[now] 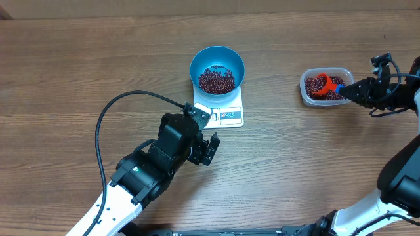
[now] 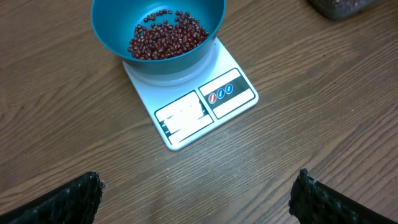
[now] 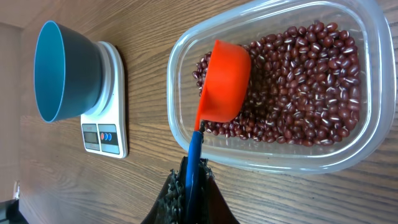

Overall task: Scoop item into bowl and weigh 150g on scale
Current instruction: 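Drag the scoop through the beans toward the tub's left side to fill it, then lift the filled scoop out of the tub and carry it left toward the bowl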

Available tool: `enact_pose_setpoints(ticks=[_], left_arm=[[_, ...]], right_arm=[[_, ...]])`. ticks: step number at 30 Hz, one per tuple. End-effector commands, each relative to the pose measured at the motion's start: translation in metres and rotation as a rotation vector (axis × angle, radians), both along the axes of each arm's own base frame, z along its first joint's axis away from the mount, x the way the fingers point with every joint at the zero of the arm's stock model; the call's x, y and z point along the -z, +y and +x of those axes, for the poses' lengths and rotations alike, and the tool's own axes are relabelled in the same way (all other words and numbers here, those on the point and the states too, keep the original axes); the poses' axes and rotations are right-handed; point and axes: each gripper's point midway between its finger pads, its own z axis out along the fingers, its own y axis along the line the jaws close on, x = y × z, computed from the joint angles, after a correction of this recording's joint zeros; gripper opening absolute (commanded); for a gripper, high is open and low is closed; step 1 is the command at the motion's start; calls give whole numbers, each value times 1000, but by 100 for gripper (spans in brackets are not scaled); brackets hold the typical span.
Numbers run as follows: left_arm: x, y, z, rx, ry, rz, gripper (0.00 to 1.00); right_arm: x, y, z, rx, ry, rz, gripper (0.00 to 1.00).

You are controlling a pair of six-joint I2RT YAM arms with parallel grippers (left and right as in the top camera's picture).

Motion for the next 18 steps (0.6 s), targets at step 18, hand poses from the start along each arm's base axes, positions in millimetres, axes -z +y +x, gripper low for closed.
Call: enact_pose_setpoints(ticks=[18], left_arm=[[3,-1,0,15,6,9,99]], right_arm=[[-20,-4,-9,25,-71,173,4]])
